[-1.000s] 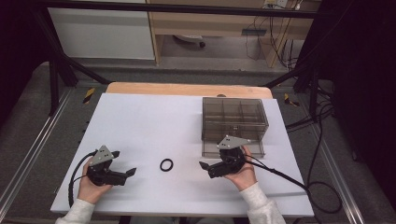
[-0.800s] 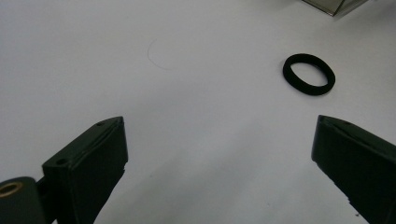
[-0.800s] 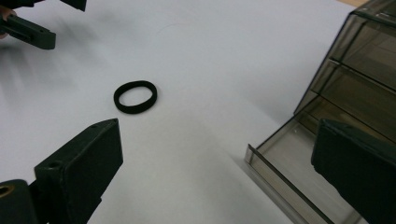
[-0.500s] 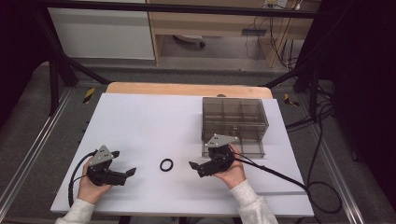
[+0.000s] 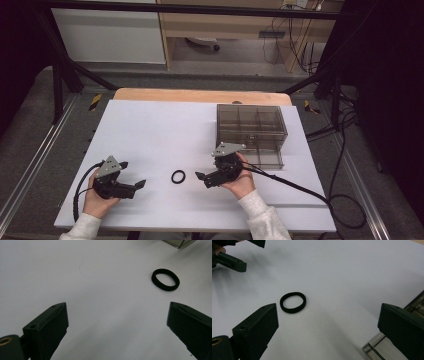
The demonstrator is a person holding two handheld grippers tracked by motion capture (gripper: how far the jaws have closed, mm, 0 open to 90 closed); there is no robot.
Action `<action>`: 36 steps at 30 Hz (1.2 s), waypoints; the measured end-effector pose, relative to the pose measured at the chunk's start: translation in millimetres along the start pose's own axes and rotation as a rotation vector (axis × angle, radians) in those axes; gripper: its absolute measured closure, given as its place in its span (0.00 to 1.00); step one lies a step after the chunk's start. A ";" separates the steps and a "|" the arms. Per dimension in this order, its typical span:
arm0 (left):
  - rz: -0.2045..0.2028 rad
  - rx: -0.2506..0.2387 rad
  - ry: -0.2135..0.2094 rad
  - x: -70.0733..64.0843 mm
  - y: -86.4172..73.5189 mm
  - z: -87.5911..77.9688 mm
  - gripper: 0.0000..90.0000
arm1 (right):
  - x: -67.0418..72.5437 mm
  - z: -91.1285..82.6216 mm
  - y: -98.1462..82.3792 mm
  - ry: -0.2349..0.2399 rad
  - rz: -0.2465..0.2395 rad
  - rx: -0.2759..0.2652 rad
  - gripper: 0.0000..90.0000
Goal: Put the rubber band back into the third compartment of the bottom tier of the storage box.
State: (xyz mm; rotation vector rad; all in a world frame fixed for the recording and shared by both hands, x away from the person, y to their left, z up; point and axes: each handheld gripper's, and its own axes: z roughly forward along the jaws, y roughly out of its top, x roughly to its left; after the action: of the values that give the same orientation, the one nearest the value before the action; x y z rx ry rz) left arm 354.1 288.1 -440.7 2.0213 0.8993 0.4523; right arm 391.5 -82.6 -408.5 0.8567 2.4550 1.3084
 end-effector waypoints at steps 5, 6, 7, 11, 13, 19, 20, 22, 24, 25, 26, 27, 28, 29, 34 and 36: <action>0.001 0.001 -0.001 -0.1 0.0 0.2 0.04 | 2.7 7.2 3.2 0.016 -0.005 -0.001 0.06; 0.000 0.001 -0.001 -0.1 0.0 0.2 0.04 | 3.3 8.7 4.0 0.016 -0.003 0.001 0.06; 0.000 0.001 0.000 -0.1 0.0 0.2 0.04 | 3.6 10.2 4.8 0.019 -0.009 0.002 0.06; -0.001 0.001 -0.001 0.0 -0.1 0.2 0.04 | 6.2 16.3 8.0 0.028 -0.013 0.006 0.08; 0.000 0.000 0.000 0.1 -0.1 0.0 0.04 | 6.7 19.4 9.2 0.035 -0.010 0.009 0.09; -0.001 -0.001 -0.001 0.3 -0.1 0.1 0.04 | 9.6 26.9 12.8 0.043 -0.025 0.023 0.12; -0.001 -0.001 0.000 0.3 -0.1 0.1 0.04 | 9.7 28.1 13.3 0.044 -0.026 0.024 0.13; -0.002 -0.001 -0.001 0.4 -0.2 0.2 0.04 | 10.1 30.8 14.1 0.049 -0.021 0.026 0.14; -0.001 -0.001 0.000 0.4 -0.2 0.0 0.04 | 10.5 33.5 14.7 0.055 -0.019 0.032 0.16; -0.002 -0.002 0.000 0.4 -0.1 -0.1 0.04 | 10.9 35.1 14.9 0.055 -0.023 0.035 0.17; -0.003 -0.003 0.000 0.4 -0.1 -0.1 0.04 | 11.4 37.0 14.9 0.053 -0.027 0.040 0.18; -0.003 -0.002 0.000 0.4 -0.2 -0.2 0.04 | 12.0 38.7 15.1 0.054 -0.032 0.047 0.19; -0.003 -0.002 -0.001 0.5 -0.2 -0.1 0.04 | 13.1 40.7 15.2 0.055 -0.029 0.051 0.20; -0.002 -0.002 -0.001 0.4 -0.2 -0.1 0.04 | 13.5 42.4 15.3 0.057 -0.032 0.055 0.21; -0.001 -0.001 -0.001 0.4 -0.2 -0.1 0.04 | 13.3 49.9 14.0 0.069 -0.011 0.062 0.27; -0.002 -0.001 0.000 0.5 -0.3 -0.1 0.04 | 12.7 52.6 12.5 0.068 -0.015 0.065 0.28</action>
State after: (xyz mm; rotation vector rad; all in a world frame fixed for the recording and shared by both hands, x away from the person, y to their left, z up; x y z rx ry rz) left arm 354.3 288.6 -440.8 2.0192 0.9009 0.4513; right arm 410.0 -33.8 -427.7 0.8204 2.5640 1.2792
